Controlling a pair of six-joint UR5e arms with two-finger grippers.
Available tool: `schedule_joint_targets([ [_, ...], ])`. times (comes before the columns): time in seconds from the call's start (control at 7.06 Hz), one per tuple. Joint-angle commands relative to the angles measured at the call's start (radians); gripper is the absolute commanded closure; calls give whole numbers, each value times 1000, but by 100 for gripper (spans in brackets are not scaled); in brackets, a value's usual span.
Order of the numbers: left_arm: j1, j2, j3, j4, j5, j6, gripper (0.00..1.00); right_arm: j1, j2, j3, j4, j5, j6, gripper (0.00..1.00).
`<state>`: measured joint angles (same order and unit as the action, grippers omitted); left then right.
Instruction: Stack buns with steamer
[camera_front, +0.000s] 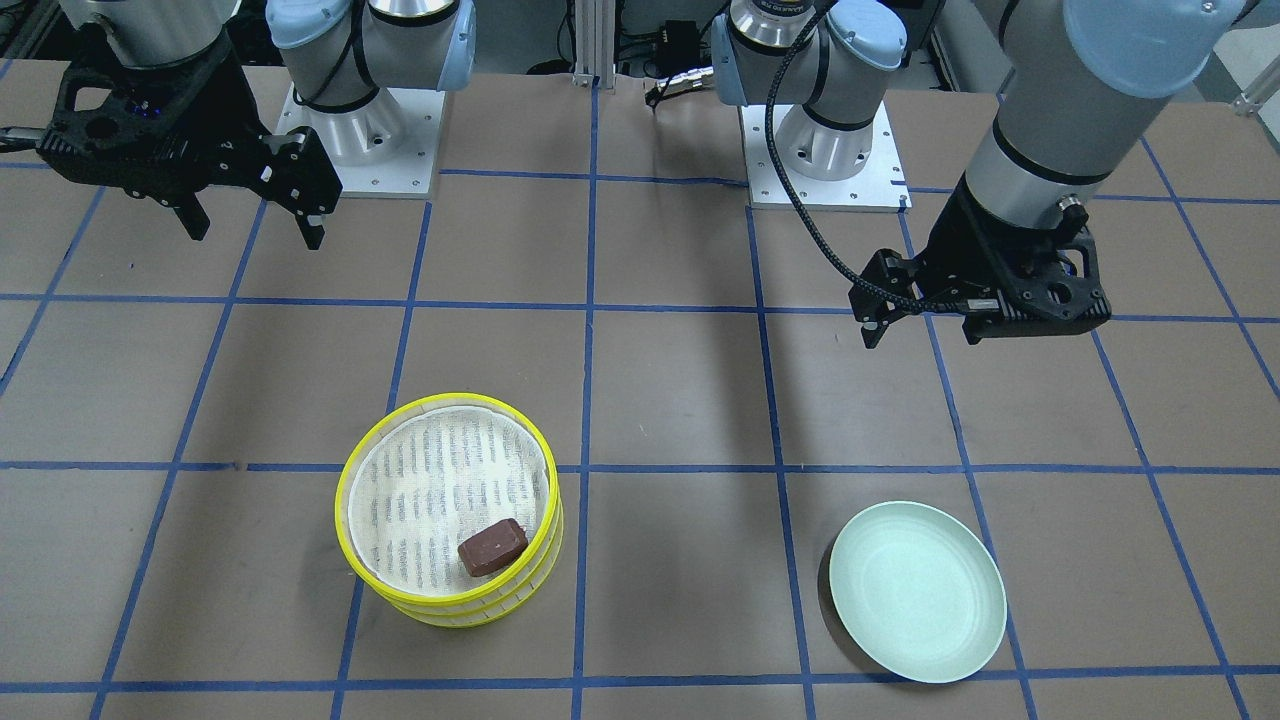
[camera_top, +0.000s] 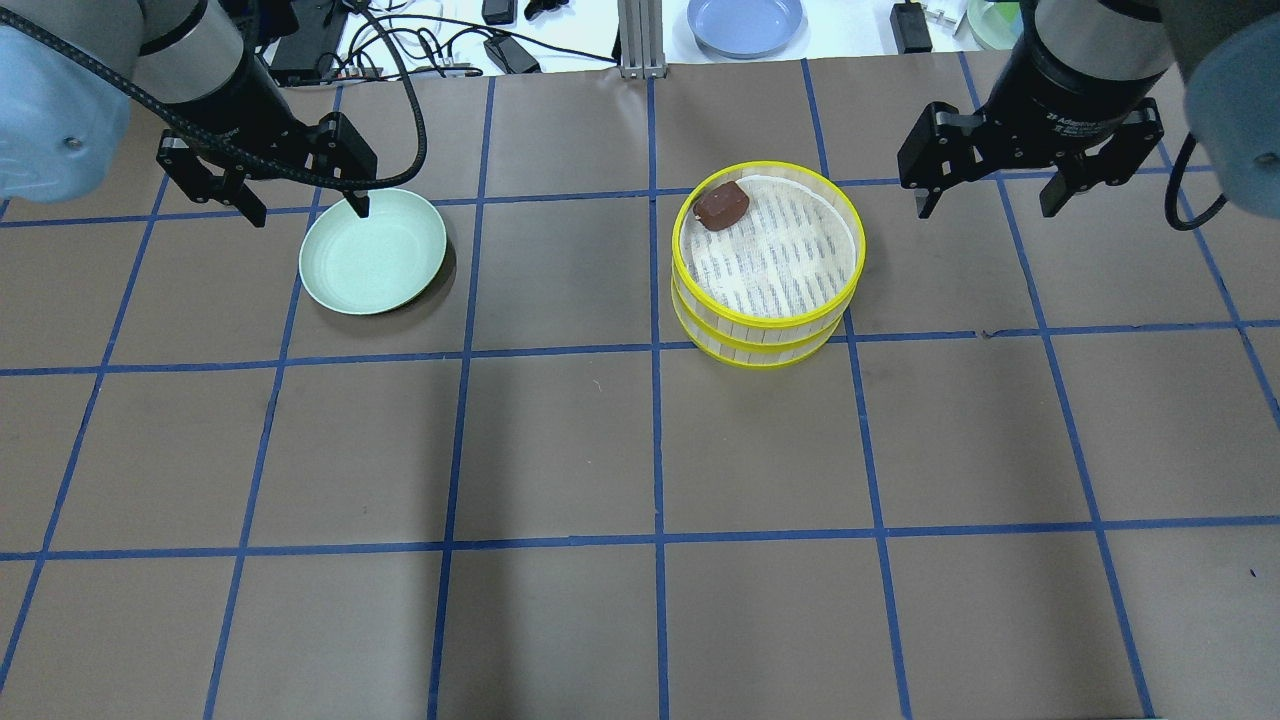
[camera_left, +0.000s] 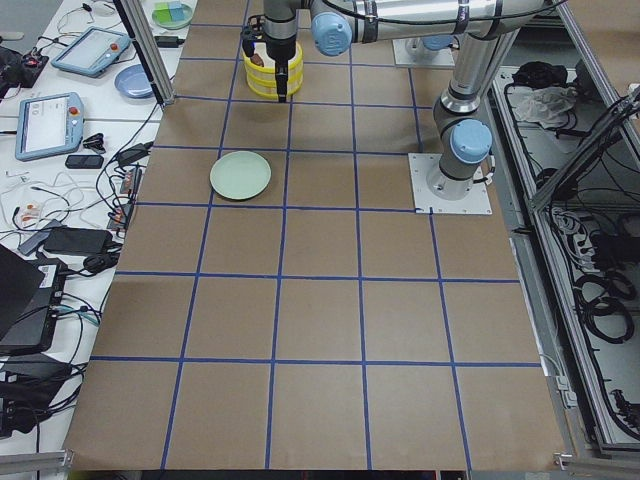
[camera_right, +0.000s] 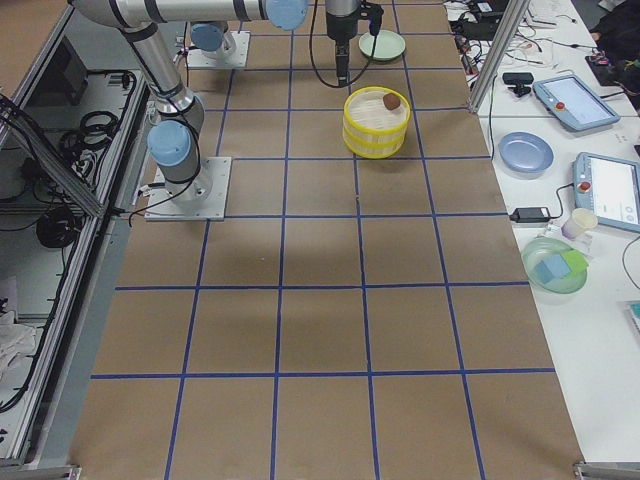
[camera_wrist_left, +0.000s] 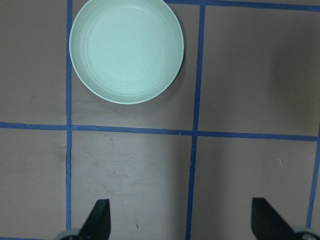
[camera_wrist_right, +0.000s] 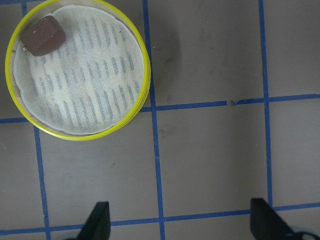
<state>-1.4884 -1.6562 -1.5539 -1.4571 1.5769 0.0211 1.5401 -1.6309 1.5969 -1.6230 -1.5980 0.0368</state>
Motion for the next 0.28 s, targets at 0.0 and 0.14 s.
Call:
schedule_joint_targets([
  [0.0,-7,-1,-2,0,-2,-1,0,-2,-1,0,0,0,0,0],
  [0.14,-7,1,-2,0,2,-1,0,0,0,0,-5,4,2,0],
])
